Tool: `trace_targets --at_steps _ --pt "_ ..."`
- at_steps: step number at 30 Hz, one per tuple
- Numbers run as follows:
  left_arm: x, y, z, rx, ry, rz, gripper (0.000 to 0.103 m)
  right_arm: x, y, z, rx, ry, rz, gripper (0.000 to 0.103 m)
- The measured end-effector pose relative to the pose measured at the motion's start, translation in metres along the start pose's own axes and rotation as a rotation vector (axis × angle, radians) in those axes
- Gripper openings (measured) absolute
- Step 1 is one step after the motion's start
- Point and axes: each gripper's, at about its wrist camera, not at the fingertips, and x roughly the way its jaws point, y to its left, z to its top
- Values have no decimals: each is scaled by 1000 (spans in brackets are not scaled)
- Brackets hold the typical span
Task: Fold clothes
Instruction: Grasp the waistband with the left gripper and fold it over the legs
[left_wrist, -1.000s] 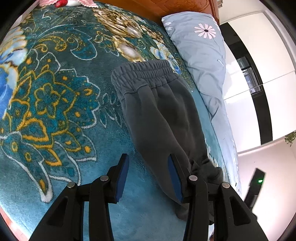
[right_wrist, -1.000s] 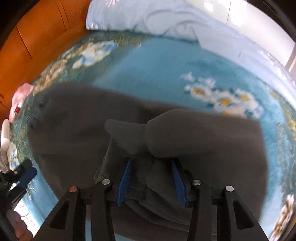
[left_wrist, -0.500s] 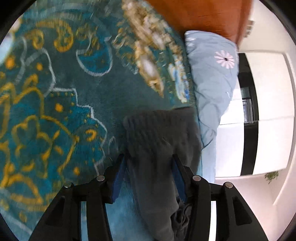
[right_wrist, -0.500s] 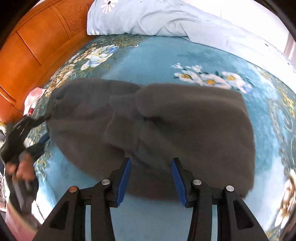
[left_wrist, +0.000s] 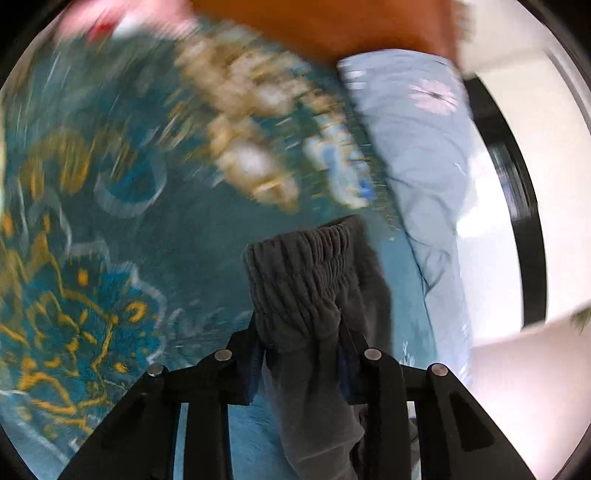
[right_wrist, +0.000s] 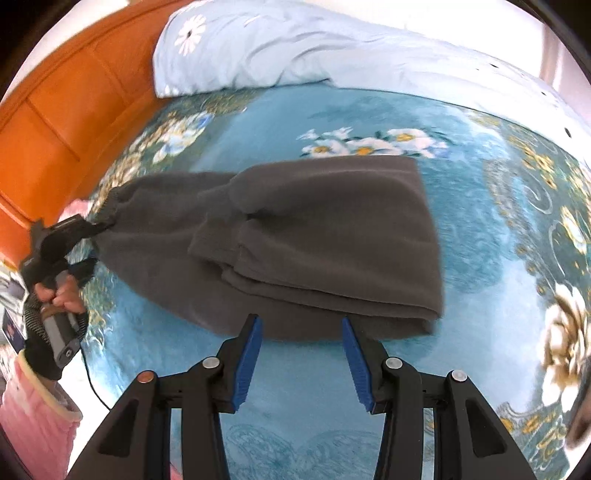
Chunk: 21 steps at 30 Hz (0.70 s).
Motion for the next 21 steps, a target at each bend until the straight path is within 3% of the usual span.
trace_targets --at_steps 5,10,17,21 --pt "-45 -120 -36 410 -102 29 33 -19 -27 -11 81 -41 8 49" --pt "-43 -227 -126 813 -125 101 34 -39 -62 -26 171 -74 14 49" --pt "5 -287 -268 1189 -33 244 34 -69 -125 -47 267 -111 -4 49" --pt "33 -296 -321 1296 31 354 39 -76 -160 -79 338 -129 -22 49"
